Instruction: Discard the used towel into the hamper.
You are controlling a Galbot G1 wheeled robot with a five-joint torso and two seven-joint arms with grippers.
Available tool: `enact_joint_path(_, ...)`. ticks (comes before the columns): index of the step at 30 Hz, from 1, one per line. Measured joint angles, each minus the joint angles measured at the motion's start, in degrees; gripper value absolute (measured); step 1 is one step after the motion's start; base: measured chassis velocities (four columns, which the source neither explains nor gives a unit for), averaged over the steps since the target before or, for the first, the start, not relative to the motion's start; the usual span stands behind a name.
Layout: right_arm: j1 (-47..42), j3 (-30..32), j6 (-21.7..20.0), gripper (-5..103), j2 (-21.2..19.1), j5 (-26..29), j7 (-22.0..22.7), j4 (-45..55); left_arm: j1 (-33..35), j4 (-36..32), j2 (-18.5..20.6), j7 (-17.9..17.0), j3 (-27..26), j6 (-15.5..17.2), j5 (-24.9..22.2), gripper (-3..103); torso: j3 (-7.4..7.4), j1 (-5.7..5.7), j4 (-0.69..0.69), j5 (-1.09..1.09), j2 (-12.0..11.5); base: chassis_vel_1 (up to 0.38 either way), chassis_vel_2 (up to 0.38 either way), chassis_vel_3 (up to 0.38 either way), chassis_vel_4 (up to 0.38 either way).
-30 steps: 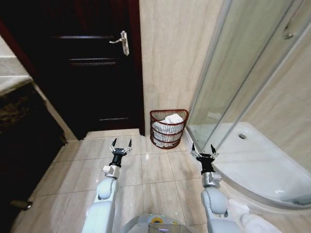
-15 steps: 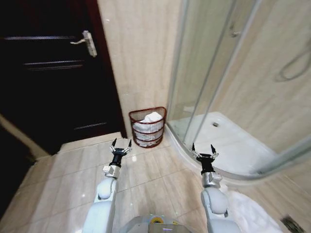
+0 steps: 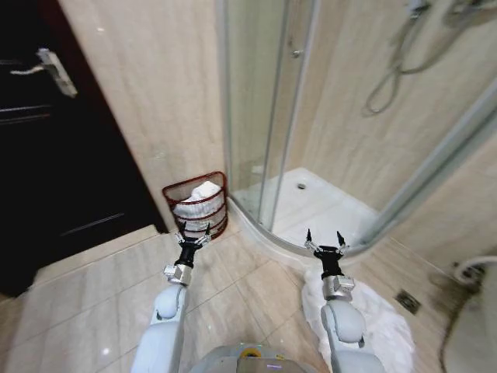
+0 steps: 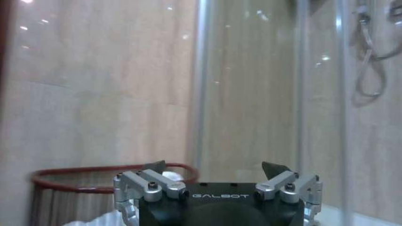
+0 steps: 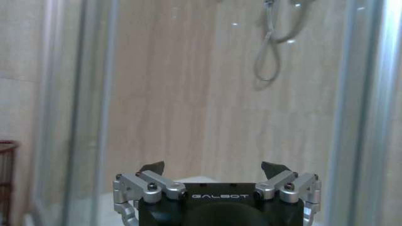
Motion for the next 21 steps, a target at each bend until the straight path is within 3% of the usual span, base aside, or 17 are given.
enact_joint_path(15,0.0,0.0,0.0,100,0.0,0.0,0.0,0.0,0.0,0.0,0.0,0.0,0.0,0.0,0.0,100,0.00,0.00,-0.03,0.00,0.0,-0.117,-0.123,-0.124,-0.115)
enact_joint_path(21,0.0,0.0,0.0,100,0.0,0.0,0.0,0.0,0.0,0.0,0.0,0.0,0.0,0.0,0.0,100,0.00,0.00,0.02,0.00,0.0,-0.040,-0.026,-0.029,-0.042)
